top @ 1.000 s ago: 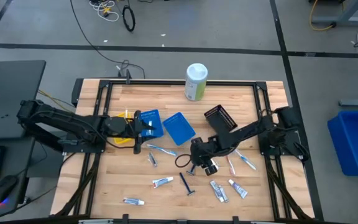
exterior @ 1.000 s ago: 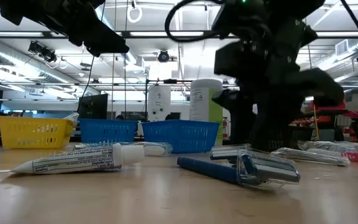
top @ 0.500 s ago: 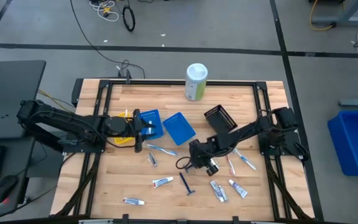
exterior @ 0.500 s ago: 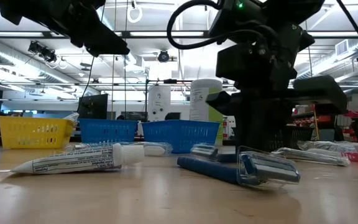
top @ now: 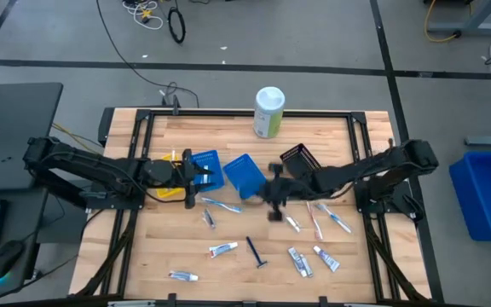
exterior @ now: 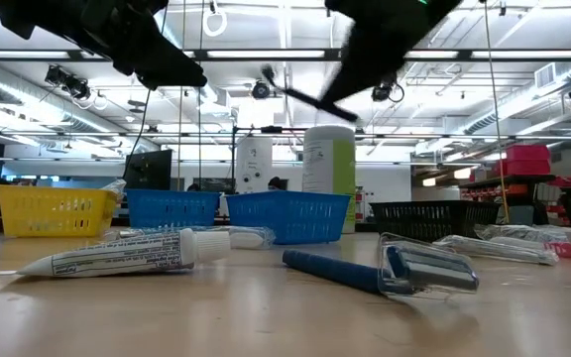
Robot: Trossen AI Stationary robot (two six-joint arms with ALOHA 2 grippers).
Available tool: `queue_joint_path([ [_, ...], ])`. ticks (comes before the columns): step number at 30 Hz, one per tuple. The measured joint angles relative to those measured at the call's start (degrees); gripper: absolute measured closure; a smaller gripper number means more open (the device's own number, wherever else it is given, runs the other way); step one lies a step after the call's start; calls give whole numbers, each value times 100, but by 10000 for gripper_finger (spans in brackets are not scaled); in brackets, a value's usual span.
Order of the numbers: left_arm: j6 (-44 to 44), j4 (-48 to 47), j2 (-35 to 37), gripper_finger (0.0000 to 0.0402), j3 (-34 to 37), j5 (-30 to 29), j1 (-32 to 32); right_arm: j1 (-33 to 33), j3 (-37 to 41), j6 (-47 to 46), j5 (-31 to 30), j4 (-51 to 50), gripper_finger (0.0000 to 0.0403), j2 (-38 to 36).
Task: Pick & Place Travel size toiletries
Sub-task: Put the top blue razor into the right blue bin
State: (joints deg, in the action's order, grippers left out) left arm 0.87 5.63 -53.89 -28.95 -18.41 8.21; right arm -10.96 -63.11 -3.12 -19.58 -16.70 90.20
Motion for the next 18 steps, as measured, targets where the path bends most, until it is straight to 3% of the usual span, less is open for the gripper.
queue_joint_path([
  [3,-56,81,0,234,0,-32,0,219,14,-1484,-839,68,364,2],
  [7,-73,169,0,234,-1,-44,0,513,17,-2424,-1226,568,364,207],
  [13,-73,157,-4,234,-1,-44,0,793,15,-1766,-240,1468,363,964],
  [18,-73,151,-11,234,-2,-43,0,957,17,-1698,-203,1223,363,1362],
])
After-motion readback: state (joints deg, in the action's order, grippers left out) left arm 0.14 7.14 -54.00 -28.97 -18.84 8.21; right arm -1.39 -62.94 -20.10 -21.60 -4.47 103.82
